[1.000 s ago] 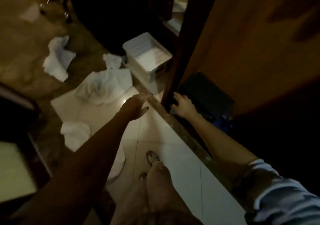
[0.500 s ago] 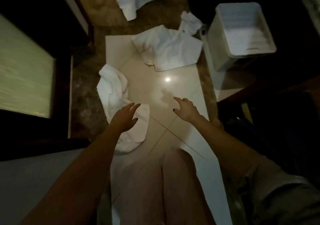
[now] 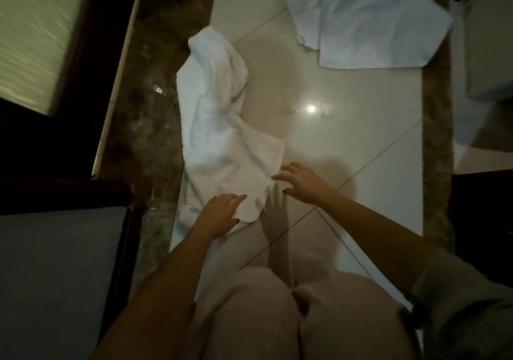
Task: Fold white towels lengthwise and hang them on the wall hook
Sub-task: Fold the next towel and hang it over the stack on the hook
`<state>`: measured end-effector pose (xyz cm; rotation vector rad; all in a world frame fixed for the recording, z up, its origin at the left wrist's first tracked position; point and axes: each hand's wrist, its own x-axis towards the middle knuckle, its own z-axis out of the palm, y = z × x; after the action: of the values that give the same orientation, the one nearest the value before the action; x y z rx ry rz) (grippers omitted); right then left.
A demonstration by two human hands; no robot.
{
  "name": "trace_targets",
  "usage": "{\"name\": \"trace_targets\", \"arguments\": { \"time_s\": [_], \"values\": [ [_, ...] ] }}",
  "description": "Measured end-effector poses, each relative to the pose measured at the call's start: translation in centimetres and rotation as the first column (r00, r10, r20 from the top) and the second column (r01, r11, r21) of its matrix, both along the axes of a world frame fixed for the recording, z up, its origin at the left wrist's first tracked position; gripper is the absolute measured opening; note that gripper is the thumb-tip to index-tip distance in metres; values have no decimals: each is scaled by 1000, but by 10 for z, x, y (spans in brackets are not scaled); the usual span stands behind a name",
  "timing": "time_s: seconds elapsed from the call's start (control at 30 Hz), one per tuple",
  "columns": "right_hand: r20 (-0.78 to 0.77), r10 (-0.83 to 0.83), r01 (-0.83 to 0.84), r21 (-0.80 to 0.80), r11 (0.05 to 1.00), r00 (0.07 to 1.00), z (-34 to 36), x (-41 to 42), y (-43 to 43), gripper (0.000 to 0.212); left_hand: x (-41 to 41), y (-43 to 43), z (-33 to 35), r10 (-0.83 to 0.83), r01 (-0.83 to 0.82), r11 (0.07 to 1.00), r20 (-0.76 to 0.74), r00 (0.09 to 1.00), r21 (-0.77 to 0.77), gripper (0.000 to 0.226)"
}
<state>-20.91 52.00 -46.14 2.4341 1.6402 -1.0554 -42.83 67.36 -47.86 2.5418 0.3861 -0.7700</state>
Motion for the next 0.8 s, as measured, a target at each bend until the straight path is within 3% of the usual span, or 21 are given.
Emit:
{"name": "trace_targets", "arguments": {
  "time_s": [0.17, 0.27, 0.37, 0.53, 0.63, 0.8],
  "values": [
    [68, 175, -175, -6, 985, 982, -77, -41, 4, 49, -29, -1, -56, -47, 53, 996, -82, 995, 69, 65],
    [137, 183, -182, -22, 983, 973, -101, -57, 5, 49, -29, -6, -68, -11, 10, 995, 8, 1000, 104, 44],
    [171, 146, -152, 27, 988, 974, -101, -59, 10, 42, -20, -8, -56, 104, -105, 994, 164, 981, -3, 26],
    [-8, -97, 97, 129, 987, 995, -46, -58, 21, 43, -7, 2, 20, 284, -260, 958, 314, 906, -117, 20],
    [-154, -108, 134, 167, 977, 982, 7, -65, 34, 43, 9, 13, 86, 337, -300, 941, 433, 836, -155, 16],
    [-173, -324, 364, 319, 875, 930, 110, -62, 59, 16, 34, 22, 206, 344, -324, 936, 547, 763, -136, 11]
  ]
}}
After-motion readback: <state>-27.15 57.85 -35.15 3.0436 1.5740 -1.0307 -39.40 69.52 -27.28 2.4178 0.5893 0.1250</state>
